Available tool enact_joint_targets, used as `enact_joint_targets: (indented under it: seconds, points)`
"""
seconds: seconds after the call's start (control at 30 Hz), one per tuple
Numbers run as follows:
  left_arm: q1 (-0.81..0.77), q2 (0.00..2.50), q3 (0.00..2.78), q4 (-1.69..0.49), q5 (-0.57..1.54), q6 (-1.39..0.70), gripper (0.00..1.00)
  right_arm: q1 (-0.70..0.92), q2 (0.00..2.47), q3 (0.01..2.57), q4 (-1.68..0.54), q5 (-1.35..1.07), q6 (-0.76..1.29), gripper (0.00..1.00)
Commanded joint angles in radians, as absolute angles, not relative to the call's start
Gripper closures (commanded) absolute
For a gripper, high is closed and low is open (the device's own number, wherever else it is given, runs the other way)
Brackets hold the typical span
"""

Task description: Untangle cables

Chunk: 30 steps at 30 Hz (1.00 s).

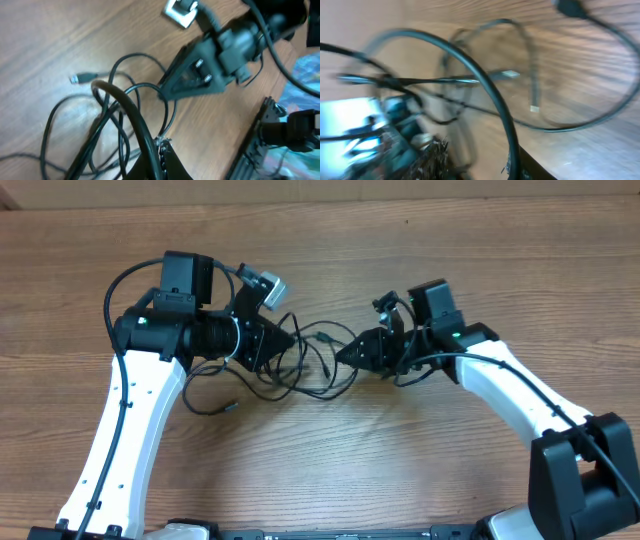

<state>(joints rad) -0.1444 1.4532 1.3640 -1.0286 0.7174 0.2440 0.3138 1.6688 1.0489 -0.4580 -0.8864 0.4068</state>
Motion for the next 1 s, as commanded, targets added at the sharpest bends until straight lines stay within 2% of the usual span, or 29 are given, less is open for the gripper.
enact_joint_targets:
  seconds: [0.0,0.07,0.23,0.33,0.4,0.53,0.73,0.9,0.97]
  points:
    - [-0.152,1.454,1.376,-1.048,0.703,0.146,0.96,0.270,1.636,1.070,-0.454,-1.139,0.371,0.60]
    - [-0.152,1.459,1.376,-1.050,0.703,0.079,0.96,0.250,1.636,1.070,-0.454,-1.158,0.368,0.59]
    - [-0.152,1.471,1.376,-1.037,0.695,-0.025,0.96,0.223,1.636,1.067,-0.463,-1.153,0.360,0.48]
    - [-0.153,1.483,1.376,-1.037,0.695,-0.034,0.96,0.223,1.636,1.067,-0.465,-1.145,0.361,0.35]
    - [-0.157,1.495,1.376,-1.039,0.695,-0.034,0.96,0.223,1.636,1.067,-0.472,-1.078,0.361,0.24]
    - [-0.175,1.524,1.376,-1.039,0.696,-0.010,0.96,0.223,1.636,1.067,-0.533,-0.807,0.364,0.14]
    - [-0.203,1.550,1.376,-1.043,0.700,0.204,0.96,0.218,1.636,1.068,-0.541,-0.799,0.427,0.12]
    - [-0.205,1.548,1.376,-1.044,0.826,0.489,0.96,0.207,1.636,1.068,-0.442,-1.181,0.443,0.09]
    - [-0.205,1.548,1.376,-1.043,0.912,0.593,0.96,0.207,1.636,1.068,-0.390,-1.246,0.480,0.09]
